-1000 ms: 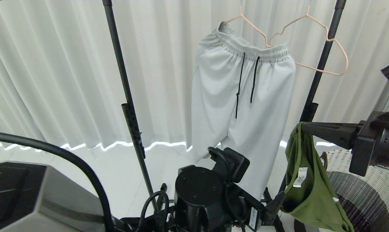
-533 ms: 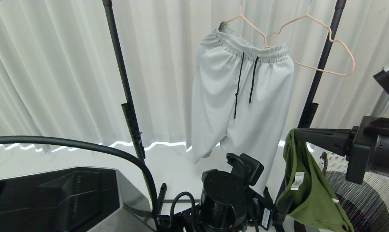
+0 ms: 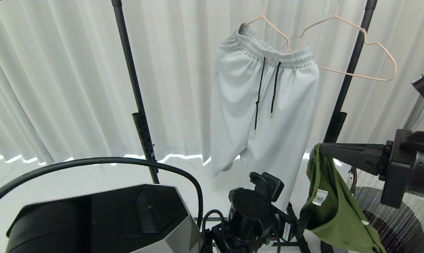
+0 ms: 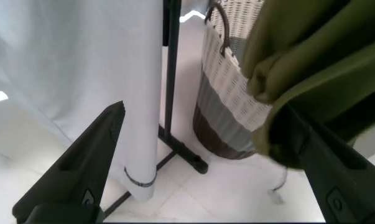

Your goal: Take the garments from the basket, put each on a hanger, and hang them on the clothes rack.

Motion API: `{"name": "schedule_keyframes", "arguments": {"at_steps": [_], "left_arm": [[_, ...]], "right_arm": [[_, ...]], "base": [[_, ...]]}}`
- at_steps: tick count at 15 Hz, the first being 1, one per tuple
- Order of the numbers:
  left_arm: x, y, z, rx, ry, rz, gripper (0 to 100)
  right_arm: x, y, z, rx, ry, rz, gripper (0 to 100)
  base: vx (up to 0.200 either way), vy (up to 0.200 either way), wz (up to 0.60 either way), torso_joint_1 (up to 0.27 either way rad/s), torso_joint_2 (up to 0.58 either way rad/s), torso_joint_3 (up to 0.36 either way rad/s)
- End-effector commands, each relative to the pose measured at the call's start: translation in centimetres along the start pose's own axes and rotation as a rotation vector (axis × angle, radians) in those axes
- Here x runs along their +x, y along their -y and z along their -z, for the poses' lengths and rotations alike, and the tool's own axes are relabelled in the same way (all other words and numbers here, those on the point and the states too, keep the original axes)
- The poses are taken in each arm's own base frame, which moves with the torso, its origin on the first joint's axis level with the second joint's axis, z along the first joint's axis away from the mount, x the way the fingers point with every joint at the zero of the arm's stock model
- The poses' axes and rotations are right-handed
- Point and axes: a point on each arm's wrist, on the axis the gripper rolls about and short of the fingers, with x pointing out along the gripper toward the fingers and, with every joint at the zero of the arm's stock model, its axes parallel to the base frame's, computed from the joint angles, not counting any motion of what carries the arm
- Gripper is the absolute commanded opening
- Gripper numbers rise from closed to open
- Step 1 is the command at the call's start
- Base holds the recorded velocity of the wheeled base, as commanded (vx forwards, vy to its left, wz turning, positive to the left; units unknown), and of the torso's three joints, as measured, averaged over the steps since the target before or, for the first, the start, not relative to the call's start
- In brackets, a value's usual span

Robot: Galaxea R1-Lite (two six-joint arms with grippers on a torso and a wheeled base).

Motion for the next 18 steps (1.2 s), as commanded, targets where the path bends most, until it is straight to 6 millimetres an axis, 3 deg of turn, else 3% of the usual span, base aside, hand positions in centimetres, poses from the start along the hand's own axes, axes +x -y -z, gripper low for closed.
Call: {"name": "schedule_keyframes", "arguments": {"at_steps": [1, 7, 8, 15, 18], "left_arm": [[0.1, -0.2, 1.1, 0.001, -0.030, -0.006, 100], [-0.7, -0.3, 1.8, 0.003, -0.059, -0.008, 100], [-0.8, -0.3, 1.9, 0.004, -0.045, -0.006, 0], [-2.0, -1.3, 2.7, 0.065, -0.047, -0.026, 0], [-4.8, -2.8, 1.7, 0.107, -0.031, -0.021, 0]], "right_arm": [[-0.2, 0.0, -0.1, 0.003, 0.006, 0.000, 0], [-0.3, 0.0, -0.2, 0.006, 0.011, 0.002, 0], [-0.3, 0.0, -0.2, 0.006, 0.011, 0.002, 0], [0.0, 0.3, -0.2, 0.009, 0.005, 0.016, 0], [1.1, 0.5, 0.2, 0.021, -0.026, 0.024, 0]], "base": [[0.000, 0.000, 0.00, 0.000, 0.00, 0.000], [0.000, 0.000, 0.00, 0.000, 0.00, 0.000], [0.000, 0.000, 0.00, 0.000, 0.00, 0.000], [0.000, 0.000, 0.00, 0.000, 0.00, 0.000], [0.000, 0.000, 0.00, 0.000, 0.00, 0.000]]}}
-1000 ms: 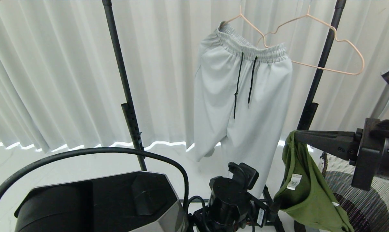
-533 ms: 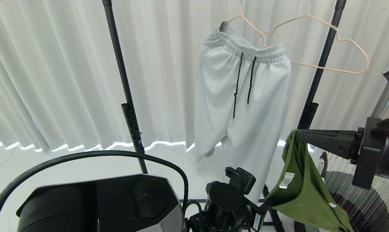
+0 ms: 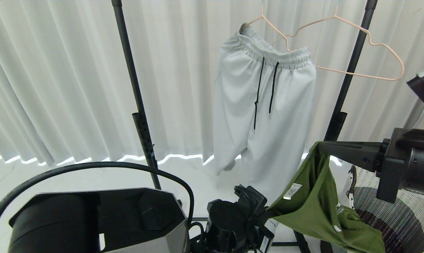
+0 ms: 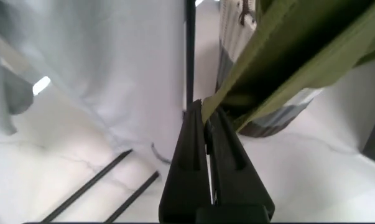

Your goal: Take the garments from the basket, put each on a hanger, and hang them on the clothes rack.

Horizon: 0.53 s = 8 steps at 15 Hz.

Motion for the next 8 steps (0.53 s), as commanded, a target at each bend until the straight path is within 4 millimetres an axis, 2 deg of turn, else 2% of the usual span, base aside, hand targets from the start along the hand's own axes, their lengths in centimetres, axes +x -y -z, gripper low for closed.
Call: {"name": "schedule_keyframes", "arguments": {"at_steps": [1, 2, 4, 8], "left_arm": [[-2.6, -1.1, -1.9, -0.004, 0.034, -0.009, 0], [-3.3, -1.5, -2.6, -0.007, 0.050, -0.022, 0], [-6.4, -3.3, -4.6, -0.007, 0.092, -0.077, 0], [-11.7, -4.8, -5.7, -0.006, 0.118, -0.140, 0]], "right_arm": [[1.1, 0.1, 0.2, 0.007, -0.027, 0.004, 0], [1.3, 0.1, 0.2, 0.007, -0.030, 0.004, 0], [3.2, 0.5, 0.0, 0.010, -0.021, 0.015, 0], [6.1, 1.0, 0.3, 0.013, -0.015, 0.022, 0]], "base": [[0.000, 0.000, 0.00, 0.000, 0.00, 0.000], [0.000, 0.000, 0.00, 0.000, 0.00, 0.000], [0.000, 0.000, 0.00, 0.000, 0.00, 0.000], [0.000, 0.000, 0.00, 0.000, 0.00, 0.000]]}}
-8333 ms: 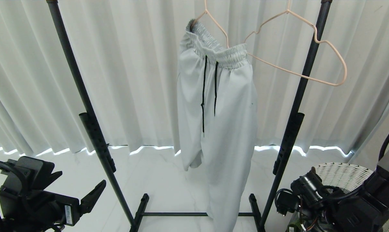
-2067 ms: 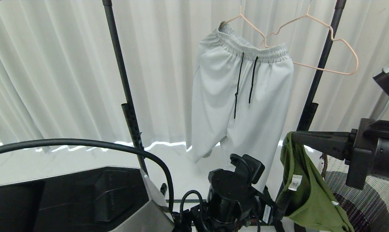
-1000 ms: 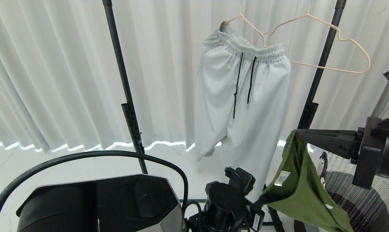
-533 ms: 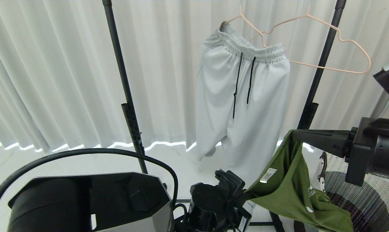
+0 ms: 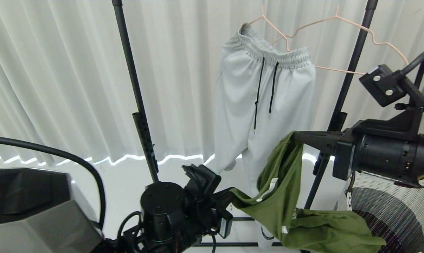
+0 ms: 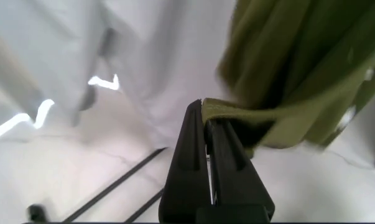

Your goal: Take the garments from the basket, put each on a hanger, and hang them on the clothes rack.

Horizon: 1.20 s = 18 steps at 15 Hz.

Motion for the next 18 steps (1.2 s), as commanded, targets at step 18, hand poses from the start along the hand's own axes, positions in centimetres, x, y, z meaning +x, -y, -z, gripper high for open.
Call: {"name": "schedule_keyframes", "arguments": {"at_steps": [18], "left_arm": [[-9.0, -4.6, -17.8, -0.082, 0.300, -0.193, 0]], "right_arm": [[-0.3, 0.8, -3.2, 0.015, 0.209, -0.006, 0]], "base": [[0.000, 0.000, 0.00, 0.000, 0.00, 0.000]]}}
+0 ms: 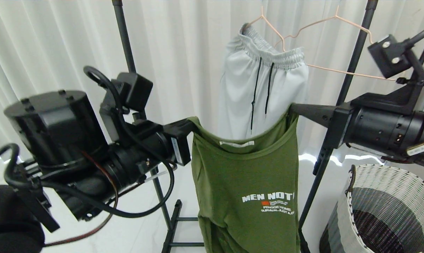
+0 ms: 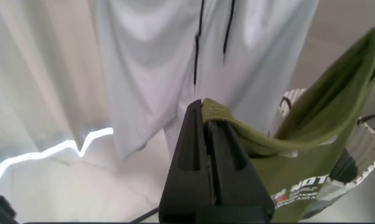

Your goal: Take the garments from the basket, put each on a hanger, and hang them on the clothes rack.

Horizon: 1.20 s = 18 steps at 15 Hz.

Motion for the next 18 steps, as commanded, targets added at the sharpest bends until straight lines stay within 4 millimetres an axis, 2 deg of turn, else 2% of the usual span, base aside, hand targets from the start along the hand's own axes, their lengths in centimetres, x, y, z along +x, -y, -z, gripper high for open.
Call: {"name": "schedule_keyframes", "arguments": {"at_steps": [1, 4, 7, 9, 12, 14, 16, 18], "left_arm": [[-2.4, -0.2, -6.4, -0.005, 0.086, -0.020, 0], [-3.8, -0.3, -10.2, -0.004, 0.083, -0.029, 0], [-3.8, -0.2, -12.3, 0.005, 0.138, -0.029, 0], [-3.5, 0.1, -12.5, 0.005, 0.141, -0.018, 0], [-2.9, 0.4, -11.7, 0.007, 0.110, -0.015, 0], [-2.4, 0.8, -11.7, 0.004, 0.107, -0.013, 0], [-0.8, 1.1, -11.4, 0.003, 0.094, -0.004, 0], [1.4, 1.3, -11.6, -0.005, 0.094, -0.004, 0]], "right_arm": [[-1.3, 0.3, -1.7, -0.012, 0.100, -0.006, 0], [-2.6, 0.7, -3.6, -0.040, 0.215, -0.034, 0], [-4.3, 0.5, -5.3, -0.064, 0.281, -0.078, 0], [-5.1, 0.3, -5.6, -0.071, 0.297, -0.093, 0], [-6.0, 0.3, -6.2, -0.081, 0.326, -0.085, 0], [-7.4, 0.0, -6.6, -0.090, 0.352, -0.085, 0], [-9.2, -0.6, -6.3, -0.107, 0.352, -0.162, 0], [-10.8, -0.9, -4.9, -0.122, 0.320, -0.255, 0]], "base": [[0.000, 0.000, 0.00, 0.000, 0.00, 0.000], [0.000, 0.000, 0.00, 0.000, 0.00, 0.000], [0.000, 0.000, 0.00, 0.000, 0.00, 0.000], [0.000, 0.000, 0.00, 0.000, 0.00, 0.000], [0.000, 0.000, 0.00, 0.000, 0.00, 0.000], [0.000, 0.000, 0.00, 0.000, 0.00, 0.000], [0.000, 0.000, 0.00, 0.000, 0.00, 0.000], [0.000, 0.000, 0.00, 0.000, 0.00, 0.000]]}}
